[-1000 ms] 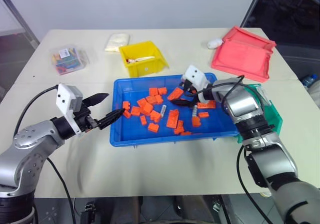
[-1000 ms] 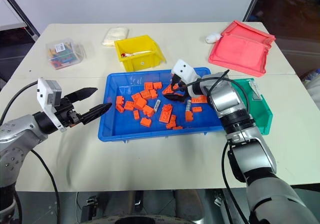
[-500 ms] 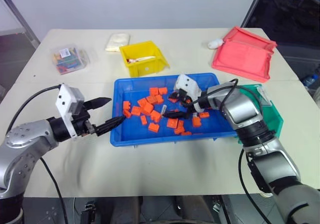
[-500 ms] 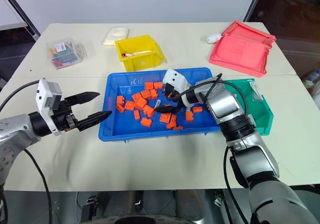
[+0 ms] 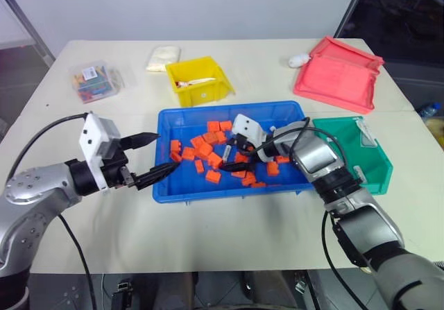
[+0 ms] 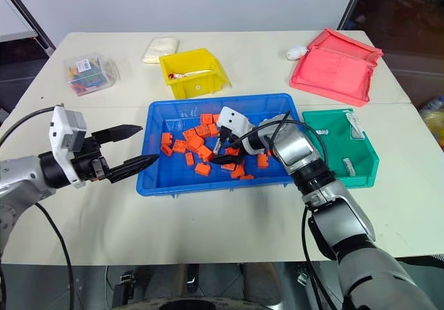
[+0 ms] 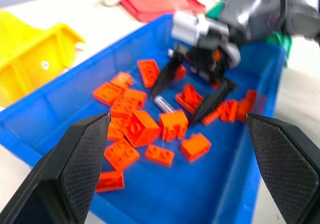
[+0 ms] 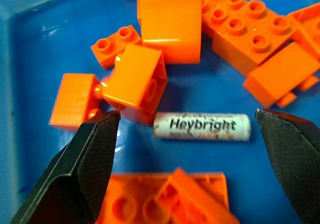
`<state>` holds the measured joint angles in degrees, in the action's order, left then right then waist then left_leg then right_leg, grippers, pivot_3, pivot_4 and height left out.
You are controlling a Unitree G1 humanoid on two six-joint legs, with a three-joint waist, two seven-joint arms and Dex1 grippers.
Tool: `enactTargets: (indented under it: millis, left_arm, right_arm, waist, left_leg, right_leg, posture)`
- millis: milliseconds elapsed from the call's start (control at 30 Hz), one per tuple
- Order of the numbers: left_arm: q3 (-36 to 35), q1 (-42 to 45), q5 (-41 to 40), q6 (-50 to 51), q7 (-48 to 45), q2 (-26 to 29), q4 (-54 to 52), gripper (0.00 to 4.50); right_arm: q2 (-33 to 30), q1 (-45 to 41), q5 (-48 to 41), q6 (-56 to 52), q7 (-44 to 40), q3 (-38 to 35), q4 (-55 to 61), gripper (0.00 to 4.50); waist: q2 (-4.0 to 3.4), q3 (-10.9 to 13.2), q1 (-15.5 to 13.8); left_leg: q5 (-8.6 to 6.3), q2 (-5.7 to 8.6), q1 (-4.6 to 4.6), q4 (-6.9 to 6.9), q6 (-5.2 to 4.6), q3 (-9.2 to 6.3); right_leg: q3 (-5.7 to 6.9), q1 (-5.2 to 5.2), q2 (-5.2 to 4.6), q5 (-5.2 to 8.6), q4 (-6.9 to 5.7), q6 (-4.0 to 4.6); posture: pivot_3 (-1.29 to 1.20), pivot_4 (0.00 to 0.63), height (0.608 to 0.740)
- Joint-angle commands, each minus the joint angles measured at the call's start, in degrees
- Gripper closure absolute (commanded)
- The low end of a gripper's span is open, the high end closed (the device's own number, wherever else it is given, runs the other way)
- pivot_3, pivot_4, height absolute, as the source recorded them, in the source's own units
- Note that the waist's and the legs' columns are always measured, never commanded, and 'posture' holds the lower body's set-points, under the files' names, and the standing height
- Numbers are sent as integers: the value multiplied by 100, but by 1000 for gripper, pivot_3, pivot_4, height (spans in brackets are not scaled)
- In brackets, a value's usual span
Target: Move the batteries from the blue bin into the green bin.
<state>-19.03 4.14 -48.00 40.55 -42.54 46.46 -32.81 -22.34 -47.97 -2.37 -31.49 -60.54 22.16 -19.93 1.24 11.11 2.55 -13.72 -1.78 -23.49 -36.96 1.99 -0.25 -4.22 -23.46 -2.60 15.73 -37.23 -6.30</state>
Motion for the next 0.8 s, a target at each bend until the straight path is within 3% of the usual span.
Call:
enactTargets:
  millis: [33,67,167,267,633,800]
  left_arm:
    - [-22,-30,-33,-71,214,-123,-288,0]
    - [-18,-39,-41,-63,254,-147,-316,0]
    - [-47,-58,-40,-51,293,-152,-349,0]
    - [-79,-61,-34,-66,288,-118,-331,0]
    - [133,157,3,-144,-173,88,-212,0]
    - [590,835,187,-286,-641,182,219,0]
  right_arm:
    - [77,-263,130,179,116,-38,-187,59]
    - [85,-273,152,197,113,-36,-221,59]
    - [72,-284,200,239,45,-20,-256,858]
    - [57,-273,208,227,-18,-23,-199,2250]
    - [-120,-773,-27,-131,79,-589,330,2256]
    - [-993,-748,-543,-1070,-140,-1342,1343,2256]
  waist:
    - [1,0,1]
    - [1,0,0]
    - [0,0,0]
    - [0,0,2]
    - [-3,3,-1]
    - [-3,4,-90]
  left_leg:
    - [0,0,0,0,0,0]
    - [0,0,0,-1,0,0]
    - [0,0,0,-1,0,0]
    - [0,0,0,0,0,-1]
    - [0,0,0,0,0,0]
    - [0,4,-8,-1,0,-8]
  right_leg:
    - [0,0,0,0,0,0]
    - [0,1,0,0,0,0]
    - [0,1,-1,0,0,0]
    - [0,1,0,0,-1,0]
    - [0,-1,0,0,0,0]
    - [9,2,-4,0,7,0]
  posture:
    - [0,150,740]
    - [0,150,740]
    - [0,150,740]
    - [0,150,740]
    - [0,150,740]
    - [0,150,740]
